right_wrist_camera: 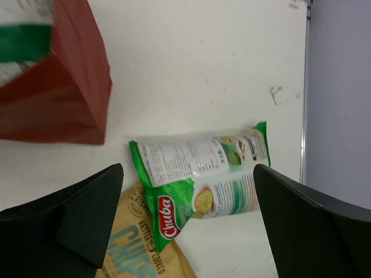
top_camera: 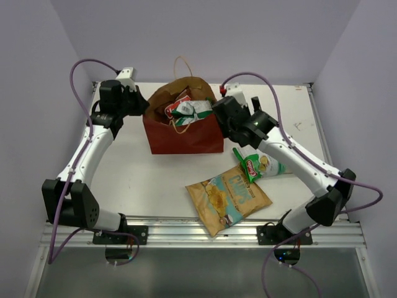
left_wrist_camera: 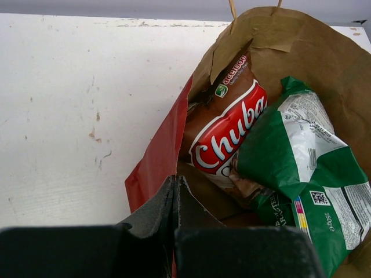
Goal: Place the snacks into the paper bag
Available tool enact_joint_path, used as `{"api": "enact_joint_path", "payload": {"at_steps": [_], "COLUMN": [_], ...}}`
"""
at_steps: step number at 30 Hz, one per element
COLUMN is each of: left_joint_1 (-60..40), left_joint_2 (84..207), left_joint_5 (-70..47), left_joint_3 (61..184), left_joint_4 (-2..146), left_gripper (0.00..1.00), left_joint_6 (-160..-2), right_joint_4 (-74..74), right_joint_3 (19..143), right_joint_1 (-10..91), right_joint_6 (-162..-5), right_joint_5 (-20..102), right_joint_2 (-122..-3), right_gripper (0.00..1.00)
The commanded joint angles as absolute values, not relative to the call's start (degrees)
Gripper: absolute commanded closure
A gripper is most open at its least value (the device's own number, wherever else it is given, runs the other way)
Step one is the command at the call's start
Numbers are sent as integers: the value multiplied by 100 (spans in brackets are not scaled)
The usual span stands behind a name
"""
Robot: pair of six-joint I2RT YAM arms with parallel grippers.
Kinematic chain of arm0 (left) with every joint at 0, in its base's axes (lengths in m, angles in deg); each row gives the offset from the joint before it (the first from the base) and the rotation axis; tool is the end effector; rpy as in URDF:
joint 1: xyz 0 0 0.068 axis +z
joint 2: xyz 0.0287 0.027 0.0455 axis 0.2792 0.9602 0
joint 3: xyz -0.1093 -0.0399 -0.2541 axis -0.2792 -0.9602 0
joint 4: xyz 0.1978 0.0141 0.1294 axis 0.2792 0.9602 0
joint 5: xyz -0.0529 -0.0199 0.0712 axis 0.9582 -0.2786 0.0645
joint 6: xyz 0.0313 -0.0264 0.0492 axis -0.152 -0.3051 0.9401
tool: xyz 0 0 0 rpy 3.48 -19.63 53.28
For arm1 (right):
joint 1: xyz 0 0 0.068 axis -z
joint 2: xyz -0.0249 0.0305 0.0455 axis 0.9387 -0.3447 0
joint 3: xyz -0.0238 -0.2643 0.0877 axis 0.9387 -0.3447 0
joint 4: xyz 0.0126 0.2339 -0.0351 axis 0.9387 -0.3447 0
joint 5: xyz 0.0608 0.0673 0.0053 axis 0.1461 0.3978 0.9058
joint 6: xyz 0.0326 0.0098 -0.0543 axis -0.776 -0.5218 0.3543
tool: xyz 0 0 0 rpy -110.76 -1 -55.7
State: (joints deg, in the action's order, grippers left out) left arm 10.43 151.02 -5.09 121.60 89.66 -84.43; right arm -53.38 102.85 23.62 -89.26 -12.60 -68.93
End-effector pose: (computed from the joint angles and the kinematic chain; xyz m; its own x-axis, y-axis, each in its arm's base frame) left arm 0.3119 -0.0441 0.3503 -0.4955 -0.2012 -0.8450 0.2017 0.9196 -0.3372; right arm 0.2280 0.1865 0.4038 -0.5059 -0.3087 -0.8054 -0.0395 0.9411 -0.3359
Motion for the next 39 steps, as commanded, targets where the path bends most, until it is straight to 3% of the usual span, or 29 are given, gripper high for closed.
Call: {"api": "enact_joint_path", "payload": {"at_steps": [1, 21, 23, 24, 26, 27, 33, 39], "left_joint_1": [980, 822, 830, 830, 822, 822, 787, 786], "left_joint_2": [14909, 14733, 14725, 14725, 14733, 14742, 14768, 14769], "left_joint_5": [-544, -518, -536, -510, -509, -501, -483, -465], "left_joint_3": [12056, 12091, 12091, 12091, 12091, 12091, 12109, 12126], "left_joint_4": [8775, 8942, 8951, 8951, 8934, 8934, 8925, 8925], "left_gripper": [100, 100, 100, 100, 100, 100, 100, 100], "left_joint_6": [-8554, -8501, -8501, -8501, -8510, -8518, -8518, -8527], "right_joint_4": [-5473, -4928, -4937, -4946, -5094, -5156, -6069, -6589], "right_joint_3": [9186, 6891, 6715, 6671, 6644, 6670, 7311, 10006], "right_joint_1": [2431, 2800, 2809, 2809, 2800, 2809, 2809, 2809], "right_joint_6": [-9741, -10823, -10893, -10928, -11033, -11078, -11131, -10307], "right_joint_5": [-1481, -954, -971, -988, -1120, -1190, -1665, -1666], "right_joint_2": [-7058, -8024, -8007, -7981, -7884, -7849, -7226, -6670], "right_gripper": [1, 2, 14, 34, 86, 99, 100, 100]}}
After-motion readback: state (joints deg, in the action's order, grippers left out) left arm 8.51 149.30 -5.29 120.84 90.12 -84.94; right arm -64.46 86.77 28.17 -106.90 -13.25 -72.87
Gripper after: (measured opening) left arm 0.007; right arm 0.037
